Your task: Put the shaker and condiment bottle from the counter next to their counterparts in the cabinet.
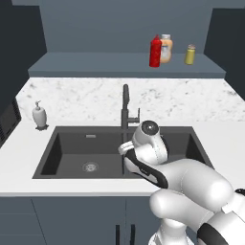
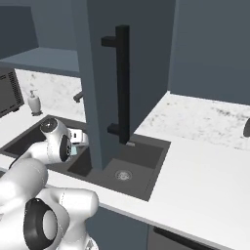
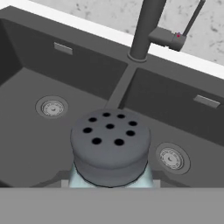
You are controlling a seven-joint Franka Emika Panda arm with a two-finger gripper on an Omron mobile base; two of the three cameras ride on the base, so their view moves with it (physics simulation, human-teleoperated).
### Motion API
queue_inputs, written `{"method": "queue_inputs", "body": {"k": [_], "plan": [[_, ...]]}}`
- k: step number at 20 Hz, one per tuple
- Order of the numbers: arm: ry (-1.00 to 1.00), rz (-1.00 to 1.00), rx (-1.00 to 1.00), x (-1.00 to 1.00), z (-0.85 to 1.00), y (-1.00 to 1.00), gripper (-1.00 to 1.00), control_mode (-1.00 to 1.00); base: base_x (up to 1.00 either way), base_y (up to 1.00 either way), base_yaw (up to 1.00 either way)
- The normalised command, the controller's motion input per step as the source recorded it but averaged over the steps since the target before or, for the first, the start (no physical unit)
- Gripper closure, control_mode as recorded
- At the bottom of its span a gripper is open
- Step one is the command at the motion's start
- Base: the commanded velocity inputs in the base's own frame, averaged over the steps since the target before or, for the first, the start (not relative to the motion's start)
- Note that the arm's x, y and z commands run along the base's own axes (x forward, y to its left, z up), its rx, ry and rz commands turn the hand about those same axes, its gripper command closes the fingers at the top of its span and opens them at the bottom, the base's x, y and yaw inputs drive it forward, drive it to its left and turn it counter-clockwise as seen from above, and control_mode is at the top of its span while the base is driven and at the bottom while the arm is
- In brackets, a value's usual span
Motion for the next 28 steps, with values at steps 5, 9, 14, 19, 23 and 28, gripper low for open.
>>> {"method": "queue_inputs", "body": {"k": [5, 9, 14, 19, 23, 28], "plan": [[0.01, 0.0, 0.01, 0.1, 0.0, -0.09, 1.0, -1.0, 0.2, -0.14, 0.0], [0.0, 0.0, 0.0, 0.13, 0.0, -0.12, 1.0, -1.0, 0.0, 0.0, 0.0], [0.0, 0.0, 0.0, 0.17, 0.05, -0.05, 1.0, -1.0, 0.0, 0.0, 0.0], [0.0, -0.01, 0.0, 0.19, 0.16, -0.16, 1.0, -1.0, 0.0, 0.0, 0.0], [0.0, -0.03, 0.0, 0.13, 0.25, -0.23, 1.0, -1.0, 0.0, 0.0, 0.0], [0.0, -0.06, 0.0, 0.06, 0.46, -0.31, 1.0, -1.0, 0.0, 0.0, 0.0]]}}
